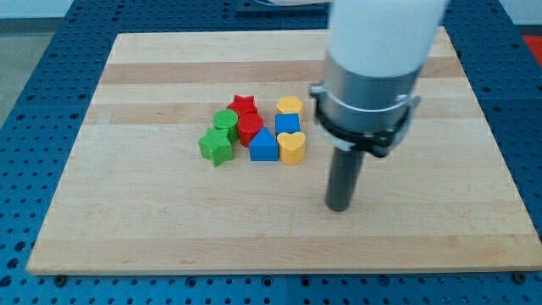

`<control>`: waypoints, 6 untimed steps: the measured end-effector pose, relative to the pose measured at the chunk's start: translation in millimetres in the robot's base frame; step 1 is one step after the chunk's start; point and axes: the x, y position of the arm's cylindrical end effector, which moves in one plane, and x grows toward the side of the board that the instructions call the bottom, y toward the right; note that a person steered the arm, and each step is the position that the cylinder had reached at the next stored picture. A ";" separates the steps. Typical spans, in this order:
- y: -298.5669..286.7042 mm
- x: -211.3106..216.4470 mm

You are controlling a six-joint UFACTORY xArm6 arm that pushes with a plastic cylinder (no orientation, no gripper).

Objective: Push the blue triangle to the bottom left to the yellow hexagon

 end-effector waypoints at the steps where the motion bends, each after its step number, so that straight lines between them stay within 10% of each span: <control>1: -35.5 0.0; 6: -85.0 -86.2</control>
